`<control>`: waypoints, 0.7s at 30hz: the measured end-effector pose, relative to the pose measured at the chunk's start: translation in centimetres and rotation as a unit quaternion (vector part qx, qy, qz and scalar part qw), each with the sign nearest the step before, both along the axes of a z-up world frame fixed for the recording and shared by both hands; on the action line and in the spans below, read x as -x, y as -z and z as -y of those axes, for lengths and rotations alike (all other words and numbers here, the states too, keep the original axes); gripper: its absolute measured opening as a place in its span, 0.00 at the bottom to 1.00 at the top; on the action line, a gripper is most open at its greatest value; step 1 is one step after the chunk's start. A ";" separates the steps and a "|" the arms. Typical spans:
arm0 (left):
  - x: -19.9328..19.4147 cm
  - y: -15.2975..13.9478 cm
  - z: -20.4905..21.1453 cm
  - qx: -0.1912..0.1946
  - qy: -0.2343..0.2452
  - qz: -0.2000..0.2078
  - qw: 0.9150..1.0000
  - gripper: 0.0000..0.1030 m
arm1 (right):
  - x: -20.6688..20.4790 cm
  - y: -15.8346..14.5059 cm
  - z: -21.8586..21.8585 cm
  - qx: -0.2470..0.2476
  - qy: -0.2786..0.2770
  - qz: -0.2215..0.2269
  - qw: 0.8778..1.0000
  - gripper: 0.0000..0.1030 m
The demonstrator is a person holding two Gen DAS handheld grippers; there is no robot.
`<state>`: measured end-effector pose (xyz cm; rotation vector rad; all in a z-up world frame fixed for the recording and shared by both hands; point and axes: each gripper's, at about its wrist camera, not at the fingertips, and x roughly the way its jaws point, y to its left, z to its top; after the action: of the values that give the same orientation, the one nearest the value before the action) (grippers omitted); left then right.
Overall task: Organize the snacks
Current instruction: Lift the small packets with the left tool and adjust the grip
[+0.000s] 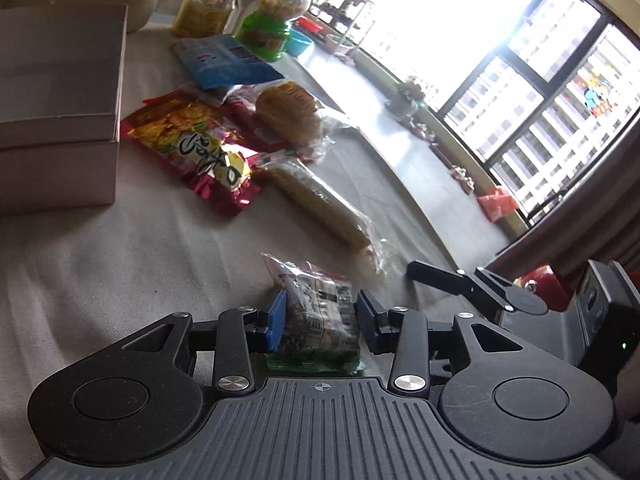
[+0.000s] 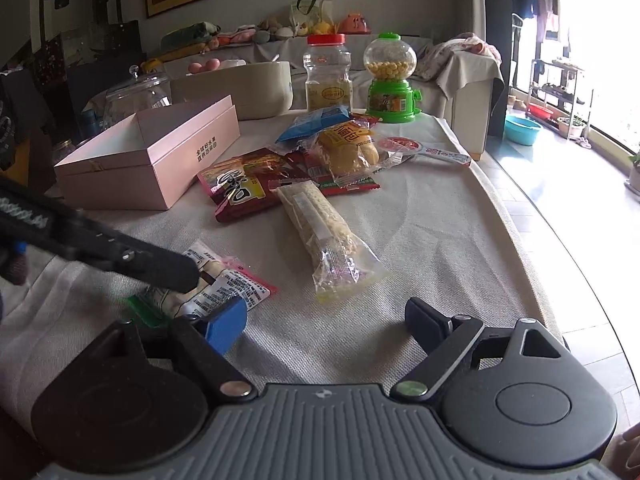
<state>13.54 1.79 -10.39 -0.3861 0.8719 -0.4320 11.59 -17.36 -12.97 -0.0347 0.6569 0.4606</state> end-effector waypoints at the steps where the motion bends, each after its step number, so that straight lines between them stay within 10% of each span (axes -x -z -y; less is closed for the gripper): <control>1: -0.2 0.1 0.0 -0.001 -0.007 -0.005 1.000 0.40 | 0.1 0.0 0.1 0.000 -0.002 0.000 1.000 0.85; 5: 0.1 -0.4 -0.3 -0.046 -0.017 -0.001 0.999 0.39 | 0.6 -0.3 0.4 -0.007 -0.003 0.003 1.000 0.85; 21: -0.6 -0.7 0.7 0.045 0.005 -0.020 0.999 0.40 | 1.2 -0.6 1.3 -0.019 -0.005 0.004 1.000 0.73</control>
<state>14.13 1.14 -9.70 -0.4734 0.8955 -0.4754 10.35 -18.66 -12.35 -0.0031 0.6409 0.4825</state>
